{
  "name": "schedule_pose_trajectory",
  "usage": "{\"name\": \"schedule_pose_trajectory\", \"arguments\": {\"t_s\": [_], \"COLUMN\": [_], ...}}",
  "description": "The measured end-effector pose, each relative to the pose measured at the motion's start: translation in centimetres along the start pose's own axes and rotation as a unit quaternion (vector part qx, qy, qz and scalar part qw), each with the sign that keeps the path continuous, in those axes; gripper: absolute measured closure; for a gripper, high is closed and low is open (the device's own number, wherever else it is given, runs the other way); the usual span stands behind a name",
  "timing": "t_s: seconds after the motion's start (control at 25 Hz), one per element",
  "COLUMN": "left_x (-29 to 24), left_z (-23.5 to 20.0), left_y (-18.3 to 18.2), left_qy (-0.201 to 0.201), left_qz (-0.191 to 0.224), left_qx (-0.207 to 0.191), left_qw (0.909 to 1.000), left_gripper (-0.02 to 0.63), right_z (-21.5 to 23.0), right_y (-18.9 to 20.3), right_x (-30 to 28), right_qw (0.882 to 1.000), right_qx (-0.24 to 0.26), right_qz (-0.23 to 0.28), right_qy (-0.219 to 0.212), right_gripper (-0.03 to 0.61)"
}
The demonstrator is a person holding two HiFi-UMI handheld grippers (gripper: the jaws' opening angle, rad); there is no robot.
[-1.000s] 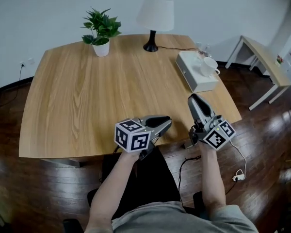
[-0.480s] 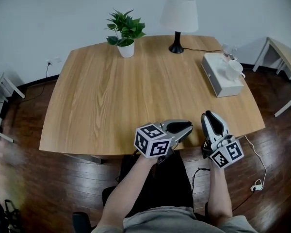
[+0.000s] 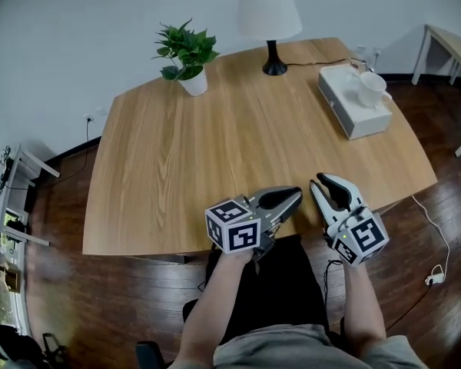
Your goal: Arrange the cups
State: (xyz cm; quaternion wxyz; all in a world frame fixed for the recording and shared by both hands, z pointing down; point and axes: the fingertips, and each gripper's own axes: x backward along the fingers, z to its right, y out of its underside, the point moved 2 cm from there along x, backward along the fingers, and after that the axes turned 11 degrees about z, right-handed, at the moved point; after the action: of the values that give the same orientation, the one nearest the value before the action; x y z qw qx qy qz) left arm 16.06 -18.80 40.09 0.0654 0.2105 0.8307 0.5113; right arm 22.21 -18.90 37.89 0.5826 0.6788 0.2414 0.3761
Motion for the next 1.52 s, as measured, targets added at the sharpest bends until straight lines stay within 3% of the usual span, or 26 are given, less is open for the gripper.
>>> {"name": "schedule_pose_trajectory", "arguments": {"t_s": [0.44,0.8,1.52], "left_x": [0.0,0.0,-0.1], "left_z": [-0.1,0.0,0.0], "left_y": [-0.1,0.0,0.0], "left_qy": [-0.002,-0.003,-0.005], "left_qz": [0.001,0.001,-0.001], "left_qx": [0.003,-0.001,-0.011], "left_qw": [1.0,1.0,0.9999], "left_gripper": [0.594,0.603,0.603], "right_z": [-0.1,-1.8,-1.6], "right_y": [0.2,0.3,1.3], "right_x": [-0.1,-0.4,-0.3], "right_qw": [1.0,0.999,0.999], "right_qx": [0.002,0.005,-0.013], "right_qz": [-0.003,-0.008,-0.033], "right_qy": [-0.008,-0.044,-0.04], "right_gripper": [0.506,0.508,0.509]}}
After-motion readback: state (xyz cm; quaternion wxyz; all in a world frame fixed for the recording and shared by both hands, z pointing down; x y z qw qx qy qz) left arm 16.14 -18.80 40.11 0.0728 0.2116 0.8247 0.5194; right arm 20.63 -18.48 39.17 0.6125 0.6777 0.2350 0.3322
